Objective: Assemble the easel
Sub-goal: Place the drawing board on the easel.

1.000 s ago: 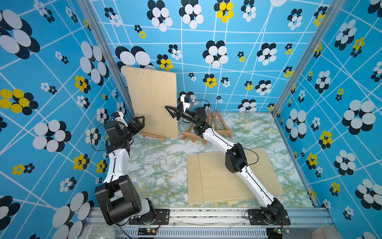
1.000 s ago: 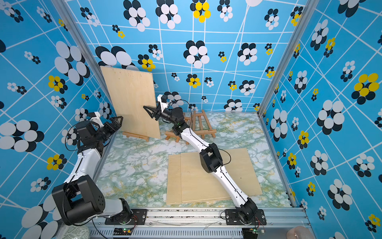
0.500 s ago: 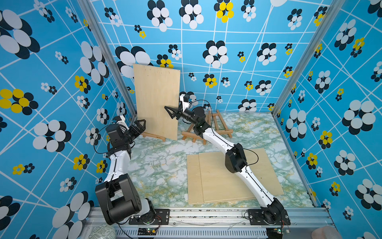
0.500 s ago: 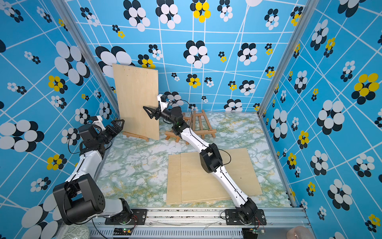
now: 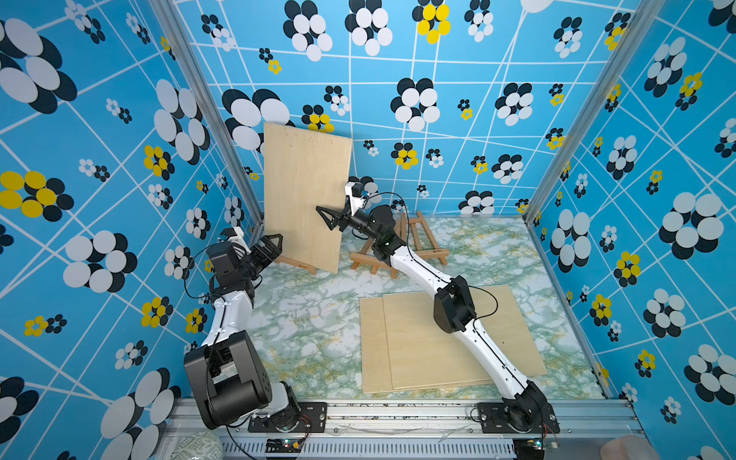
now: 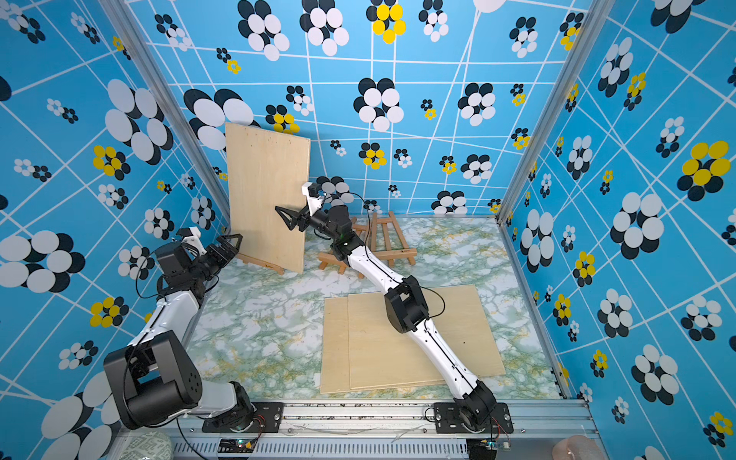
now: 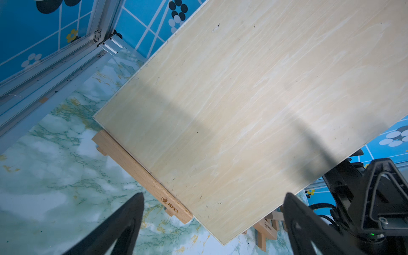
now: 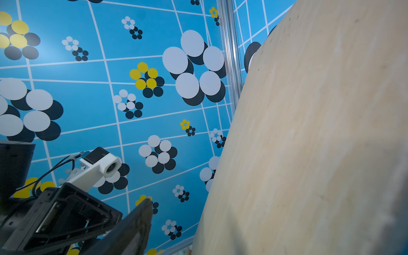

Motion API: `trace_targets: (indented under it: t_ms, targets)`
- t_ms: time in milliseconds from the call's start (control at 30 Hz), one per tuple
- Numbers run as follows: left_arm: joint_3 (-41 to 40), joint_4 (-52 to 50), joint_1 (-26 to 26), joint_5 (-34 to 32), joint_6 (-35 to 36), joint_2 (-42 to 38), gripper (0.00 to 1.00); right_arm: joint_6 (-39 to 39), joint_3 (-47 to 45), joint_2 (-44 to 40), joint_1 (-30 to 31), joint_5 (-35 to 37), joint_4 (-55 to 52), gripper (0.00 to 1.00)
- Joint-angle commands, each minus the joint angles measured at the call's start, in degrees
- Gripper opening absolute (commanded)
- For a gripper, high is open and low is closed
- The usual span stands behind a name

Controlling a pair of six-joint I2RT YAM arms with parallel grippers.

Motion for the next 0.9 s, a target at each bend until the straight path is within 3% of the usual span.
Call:
trace_targets:
  t_ms: [0, 167, 567, 867]
  targets:
    - [-1.2, 2.4, 0.5, 0.8, -0.9, 0.7, 1.0, -1.0, -3.0, -3.0, 0.9, -0.6, 0.5, 0.93]
    - [-1.3, 2.5, 0.4, 0.9, -1.0, 0.8, 1.0, -0.9, -6.8, -5.4, 0.5, -0.5, 0.2, 0.99]
    - [-1.4, 2.5, 0.5, 0.8, -0.7, 0.9, 1.0, 1.0, -16.6, -10.4, -0.7, -0.9, 4.5, 1.0]
    - [-1.3, 2.7, 0.5, 1.1, -0.7, 0.5, 1.0, 0.9, -38.1, -24.8, -2.2, -0.2, 10.5, 0.99]
